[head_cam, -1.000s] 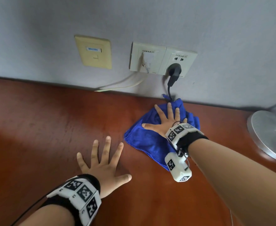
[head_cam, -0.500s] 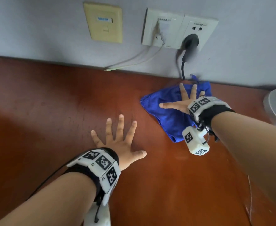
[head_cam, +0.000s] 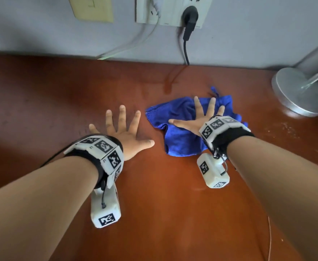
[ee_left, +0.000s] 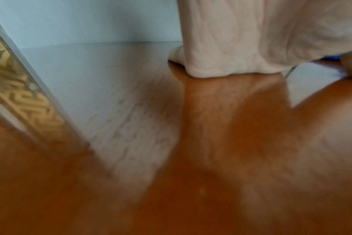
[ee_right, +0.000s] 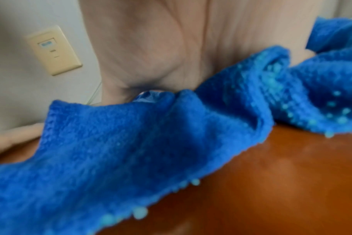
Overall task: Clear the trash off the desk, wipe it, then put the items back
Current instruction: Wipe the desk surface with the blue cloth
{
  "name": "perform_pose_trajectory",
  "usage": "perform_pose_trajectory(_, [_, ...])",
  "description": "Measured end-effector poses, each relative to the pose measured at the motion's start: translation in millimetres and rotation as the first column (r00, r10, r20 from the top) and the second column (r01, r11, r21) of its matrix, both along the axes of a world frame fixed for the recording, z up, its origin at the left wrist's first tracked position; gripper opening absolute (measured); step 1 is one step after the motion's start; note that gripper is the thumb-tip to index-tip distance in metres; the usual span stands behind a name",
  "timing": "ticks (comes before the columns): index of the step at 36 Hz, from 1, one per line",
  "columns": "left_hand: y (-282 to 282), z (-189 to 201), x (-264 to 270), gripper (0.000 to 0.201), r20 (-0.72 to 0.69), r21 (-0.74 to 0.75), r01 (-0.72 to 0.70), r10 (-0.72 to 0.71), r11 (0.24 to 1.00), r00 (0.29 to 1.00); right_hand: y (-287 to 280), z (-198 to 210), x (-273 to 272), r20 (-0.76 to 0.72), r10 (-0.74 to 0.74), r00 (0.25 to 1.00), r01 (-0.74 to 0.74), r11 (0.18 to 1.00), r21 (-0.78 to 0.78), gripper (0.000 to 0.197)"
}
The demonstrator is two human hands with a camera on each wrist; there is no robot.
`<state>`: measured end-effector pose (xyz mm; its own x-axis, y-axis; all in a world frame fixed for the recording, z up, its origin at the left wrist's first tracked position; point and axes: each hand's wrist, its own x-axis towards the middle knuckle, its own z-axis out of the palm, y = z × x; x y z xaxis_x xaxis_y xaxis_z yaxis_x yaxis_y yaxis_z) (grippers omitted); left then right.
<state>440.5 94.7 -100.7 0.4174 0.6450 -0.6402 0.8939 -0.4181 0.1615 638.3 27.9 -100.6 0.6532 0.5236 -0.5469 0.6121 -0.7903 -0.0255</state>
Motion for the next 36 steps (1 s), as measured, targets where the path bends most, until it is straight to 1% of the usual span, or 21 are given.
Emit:
perform_pose_trajectory(2, [-3, 1, -1, 0.088, 0.0, 0.032, 0.005, -0.005, 0.999, 1.0, -10, -1, -7, -0.006, -0.022, 1.0, 0.023, 1.0, 0.019, 0.127])
perform_pose_trajectory(7, [-22, 9, -2, 0.083, -0.026, 0.146, 0.02, -0.017, 0.989, 1.0, -34, -2, -21, -0.005, -0.013, 1.0, 0.013, 0.999, 0.036, 0.141])
perform_pose_trajectory(9, [-40, 14, -3, 0.083, 0.003, 0.144, 0.0, -0.001, 0.99, 1.0, -45, -2, -26, 0.001, -0.006, 1.0, 0.006, 0.999, 0.036, 0.145])
perform_pose_trajectory(11, [-61, 17, -8, 0.084, 0.035, 0.111, -0.021, 0.017, 0.994, 0.999, -57, -4, -31, 0.01, -0.002, 1.0, 0.002, 0.999, 0.046, 0.147])
perform_pose_trajectory(14, [-95, 16, -21, 0.088, 0.048, 0.081, -0.029, 0.025, 0.996, 0.999, -76, -5, -41, 0.014, -0.005, 1.0, 0.004, 0.998, 0.055, 0.145])
perform_pose_trajectory(17, [-130, 15, -38, 0.086, 0.051, 0.066, -0.046, 0.043, 0.997, 0.998, -98, -2, -51, -0.003, 0.024, 1.0, -0.024, 0.998, 0.054, 0.145])
perform_pose_trajectory(24, [-195, 7, -62, 0.067, 0.071, -0.023, -0.169, 0.17, 0.985, 0.983, -144, 5, -74, -0.013, 0.096, 0.995, -0.095, 0.994, 0.062, 0.138])
perform_pose_trajectory(27, [-205, 2, -63, 0.064, 0.082, -0.056, -0.19, 0.194, 0.98, 0.978, -163, 5, -81, -0.006, 0.124, 0.992, -0.124, 0.991, 0.058, 0.138])
perform_pose_trajectory(33, [-206, -4, -63, 0.059, 0.088, -0.049, -0.225, 0.229, 0.973, 0.97, -199, 2, -93, -0.002, 0.171, 0.985, -0.171, 0.984, 0.042, 0.118])
perform_pose_trajectory(36, [-206, -4, -63, 0.058, 0.079, -0.05, -0.241, 0.245, 0.969, 0.966, -215, 2, -98, -0.019, 0.206, 0.978, -0.206, 0.978, 0.019, 0.118])
